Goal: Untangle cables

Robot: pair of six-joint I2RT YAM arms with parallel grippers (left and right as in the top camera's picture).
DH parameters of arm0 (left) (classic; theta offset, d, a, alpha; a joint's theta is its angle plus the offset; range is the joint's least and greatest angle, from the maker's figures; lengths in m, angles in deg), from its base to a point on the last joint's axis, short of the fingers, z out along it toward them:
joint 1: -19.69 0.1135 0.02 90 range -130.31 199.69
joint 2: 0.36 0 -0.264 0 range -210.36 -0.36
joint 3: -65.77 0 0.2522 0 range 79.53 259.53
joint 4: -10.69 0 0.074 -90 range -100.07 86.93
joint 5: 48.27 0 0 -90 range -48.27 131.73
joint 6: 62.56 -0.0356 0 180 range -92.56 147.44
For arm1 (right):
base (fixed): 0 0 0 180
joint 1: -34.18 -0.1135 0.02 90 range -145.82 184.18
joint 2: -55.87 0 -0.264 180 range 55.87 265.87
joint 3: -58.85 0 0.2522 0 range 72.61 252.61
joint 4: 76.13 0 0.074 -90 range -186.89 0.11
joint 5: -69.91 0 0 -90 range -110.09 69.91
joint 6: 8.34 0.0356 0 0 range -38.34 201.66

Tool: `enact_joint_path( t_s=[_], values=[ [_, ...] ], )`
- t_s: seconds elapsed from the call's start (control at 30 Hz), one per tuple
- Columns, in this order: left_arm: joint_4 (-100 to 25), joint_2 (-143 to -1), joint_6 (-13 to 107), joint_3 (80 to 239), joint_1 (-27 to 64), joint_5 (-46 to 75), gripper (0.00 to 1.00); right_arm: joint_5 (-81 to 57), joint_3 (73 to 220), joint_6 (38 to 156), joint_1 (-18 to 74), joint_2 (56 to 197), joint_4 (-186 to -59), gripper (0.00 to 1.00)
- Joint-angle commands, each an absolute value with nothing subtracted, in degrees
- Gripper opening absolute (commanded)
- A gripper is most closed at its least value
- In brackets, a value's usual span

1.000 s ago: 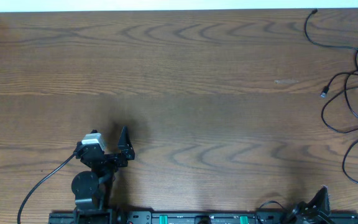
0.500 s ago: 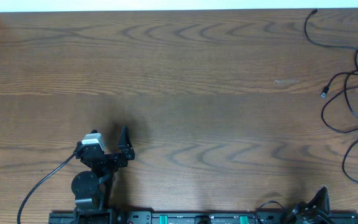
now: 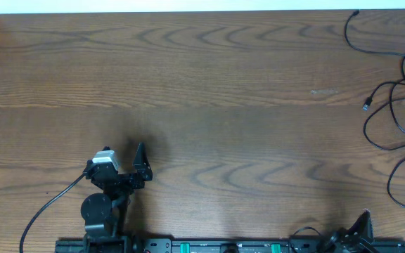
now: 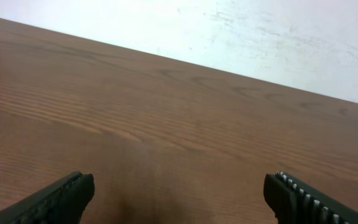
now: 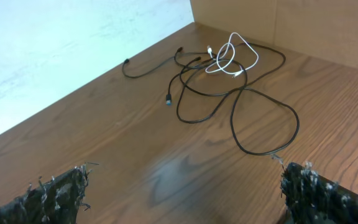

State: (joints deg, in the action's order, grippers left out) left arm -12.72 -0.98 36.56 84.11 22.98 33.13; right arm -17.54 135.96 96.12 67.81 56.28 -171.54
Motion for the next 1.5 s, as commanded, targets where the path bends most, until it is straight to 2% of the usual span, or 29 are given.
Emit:
enact_joint_path(
  t_s=[0.0,0.4,0.57,0.73,1.17,1.33,1.47],
  values=[
    [-13.2,-0.6,36.0,82.6,23.2,33.9,0.92,-18.0,136.1,96.4,67.1,56.7,-171.6,0.99],
    [-13.2,-0.6,36.0,82.6,23.2,33.9,0.92,-19.6,136.0,96.4,67.1,56.7,-169.9,0.99],
    [-13.2,-0.6,36.0,82.6,23.2,33.9,0.92,-18.1,135.5,96.2,67.1,56.7,-151.3,0.99],
    [-13.2,-0.6,36.0,82.6,23.2,33.9,0.92,-10.4,130.5,92.5,67.6,56.7,-132.7,0.99],
    [-13.2,-0.6,36.0,82.6,23.2,33.9,0.92,19.2,100.9,91.0,67.6,56.7,-97.7,0.99],
    [-13.2,-0.6,36.0,82.6,23.2,33.9,0.92,23.6,92.2,91.0,66.2,56.7,-90.8,0.99],
    [-13.2,-0.6,36.0,82.6,23.2,33.9,0.92,18.7,88.3,90.1,59.0,56.7,-90.8,0.99]
  ],
)
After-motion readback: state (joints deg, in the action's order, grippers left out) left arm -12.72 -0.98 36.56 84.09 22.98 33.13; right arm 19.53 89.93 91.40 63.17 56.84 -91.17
